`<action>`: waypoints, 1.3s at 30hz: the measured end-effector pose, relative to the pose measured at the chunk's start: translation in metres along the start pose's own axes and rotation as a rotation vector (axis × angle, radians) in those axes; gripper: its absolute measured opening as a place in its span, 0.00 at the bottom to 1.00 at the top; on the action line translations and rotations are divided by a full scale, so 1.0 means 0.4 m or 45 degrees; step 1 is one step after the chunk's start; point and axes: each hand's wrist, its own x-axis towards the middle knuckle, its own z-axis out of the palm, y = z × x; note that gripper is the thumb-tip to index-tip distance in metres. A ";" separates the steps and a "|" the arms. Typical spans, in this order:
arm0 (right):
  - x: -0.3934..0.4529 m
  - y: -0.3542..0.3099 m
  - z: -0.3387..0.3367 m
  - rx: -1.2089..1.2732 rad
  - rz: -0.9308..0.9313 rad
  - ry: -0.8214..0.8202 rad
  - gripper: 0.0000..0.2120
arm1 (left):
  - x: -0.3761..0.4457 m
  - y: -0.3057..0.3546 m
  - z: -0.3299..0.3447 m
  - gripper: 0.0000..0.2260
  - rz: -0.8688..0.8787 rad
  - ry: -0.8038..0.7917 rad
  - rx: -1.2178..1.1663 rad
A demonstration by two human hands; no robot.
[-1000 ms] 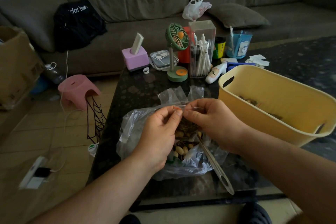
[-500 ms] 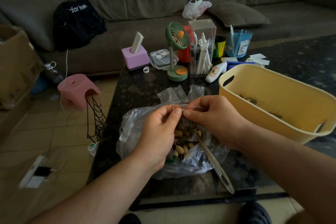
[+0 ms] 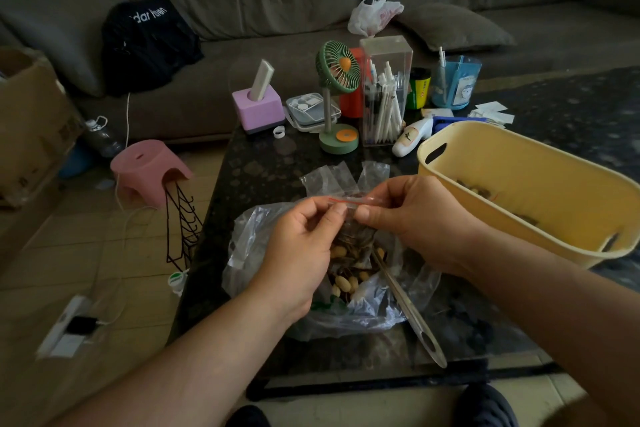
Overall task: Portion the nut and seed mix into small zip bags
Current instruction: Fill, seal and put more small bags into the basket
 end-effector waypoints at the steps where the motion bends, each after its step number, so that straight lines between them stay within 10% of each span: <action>1: 0.001 -0.001 -0.004 -0.035 0.004 -0.002 0.05 | 0.002 0.000 -0.002 0.06 -0.009 0.009 -0.007; 19: 0.012 0.016 -0.046 0.430 0.260 -0.240 0.16 | 0.000 0.025 -0.011 0.16 -0.330 -0.329 -0.347; 28: 0.010 0.003 -0.026 0.311 0.097 0.166 0.10 | -0.007 0.025 0.000 0.18 -0.453 -0.321 -0.459; 34: 0.005 0.013 -0.036 0.352 0.282 -0.152 0.06 | 0.011 0.025 -0.009 0.21 -0.228 -0.083 -0.531; 39: -0.007 0.016 -0.020 0.310 0.177 -0.316 0.22 | 0.000 0.026 0.000 0.17 -0.096 -0.127 -0.338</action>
